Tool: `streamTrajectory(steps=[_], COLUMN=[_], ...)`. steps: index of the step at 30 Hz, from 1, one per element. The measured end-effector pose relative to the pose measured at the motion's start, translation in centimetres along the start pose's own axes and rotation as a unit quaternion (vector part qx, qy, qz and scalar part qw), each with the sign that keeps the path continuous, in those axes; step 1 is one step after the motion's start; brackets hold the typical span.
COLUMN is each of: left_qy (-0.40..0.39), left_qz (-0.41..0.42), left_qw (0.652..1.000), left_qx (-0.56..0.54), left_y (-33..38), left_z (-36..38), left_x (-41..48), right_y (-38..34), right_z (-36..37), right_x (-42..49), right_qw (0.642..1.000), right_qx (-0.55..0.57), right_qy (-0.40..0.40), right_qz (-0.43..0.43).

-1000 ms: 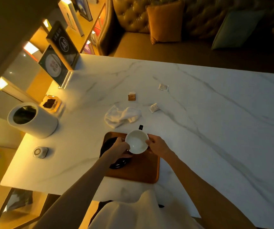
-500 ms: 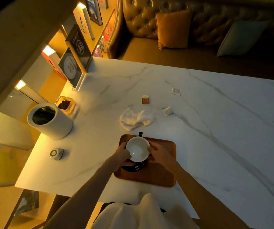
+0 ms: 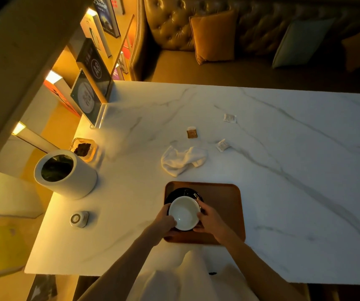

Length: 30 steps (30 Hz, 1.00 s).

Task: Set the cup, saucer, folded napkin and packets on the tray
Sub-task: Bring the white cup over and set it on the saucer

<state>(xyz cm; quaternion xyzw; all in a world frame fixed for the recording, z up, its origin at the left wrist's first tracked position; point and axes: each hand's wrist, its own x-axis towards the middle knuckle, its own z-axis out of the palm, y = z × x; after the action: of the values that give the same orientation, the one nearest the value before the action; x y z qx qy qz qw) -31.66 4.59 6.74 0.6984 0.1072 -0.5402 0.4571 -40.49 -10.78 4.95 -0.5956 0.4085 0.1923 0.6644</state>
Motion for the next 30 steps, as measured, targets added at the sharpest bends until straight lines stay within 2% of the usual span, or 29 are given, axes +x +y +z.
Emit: streamTrajectory(steps=[8, 17, 30], left_qy=[-0.01, -0.015, -0.009], left_qz=[0.005, -0.011, 0.008], left_qw=[1.0, 1.0, 0.999], left_qx=[-0.002, 0.002, 0.034], left_y=[-0.3, -0.8, -0.5], left_z=[-0.2, -0.2, 0.0], left_x=[1.4, 2.5, 2.9], right_y=[0.3, 0.3, 0.5], right_z=[1.0, 0.8, 0.5], right_x=[1.1, 1.7, 2.5], right_qw=[0.999, 0.998, 0.999], right_qx=[-0.023, -0.044, -0.037], right_qy=[0.042, 0.036, 0.031], right_qz=[-0.014, 0.014, 0.005])
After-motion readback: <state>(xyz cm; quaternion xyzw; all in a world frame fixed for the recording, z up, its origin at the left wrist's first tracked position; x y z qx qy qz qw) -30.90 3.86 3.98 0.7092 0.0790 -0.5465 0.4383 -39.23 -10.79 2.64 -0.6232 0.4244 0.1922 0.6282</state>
